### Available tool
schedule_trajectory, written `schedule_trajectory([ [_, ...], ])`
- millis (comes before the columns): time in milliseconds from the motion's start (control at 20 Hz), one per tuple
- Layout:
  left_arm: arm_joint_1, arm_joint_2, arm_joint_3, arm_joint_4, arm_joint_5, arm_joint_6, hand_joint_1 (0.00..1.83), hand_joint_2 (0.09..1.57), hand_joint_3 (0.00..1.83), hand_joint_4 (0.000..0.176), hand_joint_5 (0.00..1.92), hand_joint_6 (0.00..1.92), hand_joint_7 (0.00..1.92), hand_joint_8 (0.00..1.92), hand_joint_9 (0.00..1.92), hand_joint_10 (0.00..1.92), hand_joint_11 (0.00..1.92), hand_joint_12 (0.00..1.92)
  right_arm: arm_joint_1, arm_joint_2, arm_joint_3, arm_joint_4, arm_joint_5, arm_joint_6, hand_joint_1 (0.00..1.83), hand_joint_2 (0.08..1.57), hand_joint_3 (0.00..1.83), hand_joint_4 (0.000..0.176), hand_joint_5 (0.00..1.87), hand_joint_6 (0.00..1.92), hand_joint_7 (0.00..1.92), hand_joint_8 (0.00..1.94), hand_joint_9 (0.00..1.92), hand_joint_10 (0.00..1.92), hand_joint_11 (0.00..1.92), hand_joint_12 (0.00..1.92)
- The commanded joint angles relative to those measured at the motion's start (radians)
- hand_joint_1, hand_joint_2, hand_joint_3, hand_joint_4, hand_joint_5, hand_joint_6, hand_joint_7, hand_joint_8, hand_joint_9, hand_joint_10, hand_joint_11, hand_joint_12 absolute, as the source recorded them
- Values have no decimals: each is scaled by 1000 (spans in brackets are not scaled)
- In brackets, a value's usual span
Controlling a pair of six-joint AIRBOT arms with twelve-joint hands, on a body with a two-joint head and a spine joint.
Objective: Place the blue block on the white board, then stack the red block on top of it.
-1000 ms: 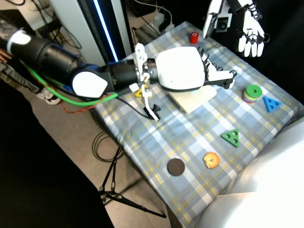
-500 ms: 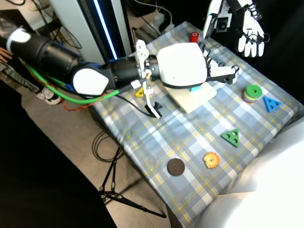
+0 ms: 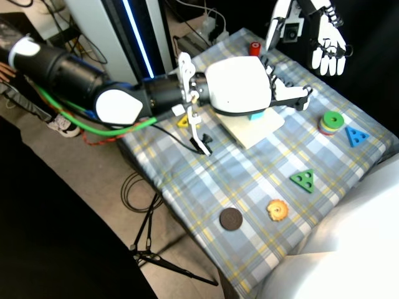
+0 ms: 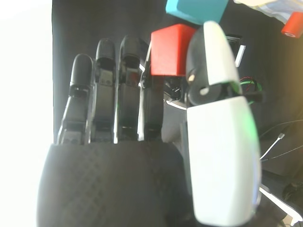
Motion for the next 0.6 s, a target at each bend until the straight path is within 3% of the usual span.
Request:
schedule_trajectory([
  [0,-13,-2,2,19,-122,-7,930,961,0,109,485,1,437,1,300,1,0,476,16,-1,-1,48,85,6,1168,1092,0,0,1024,901,756,0,611,11,0,1117],
  [550,-17,-3,3,21,-125,-7,925,951,1,119,471,0,437,0,300,1,0,423,16,-1,0,44,84,8,1099,1102,1,0,998,949,725,0,630,3,34,1168],
])
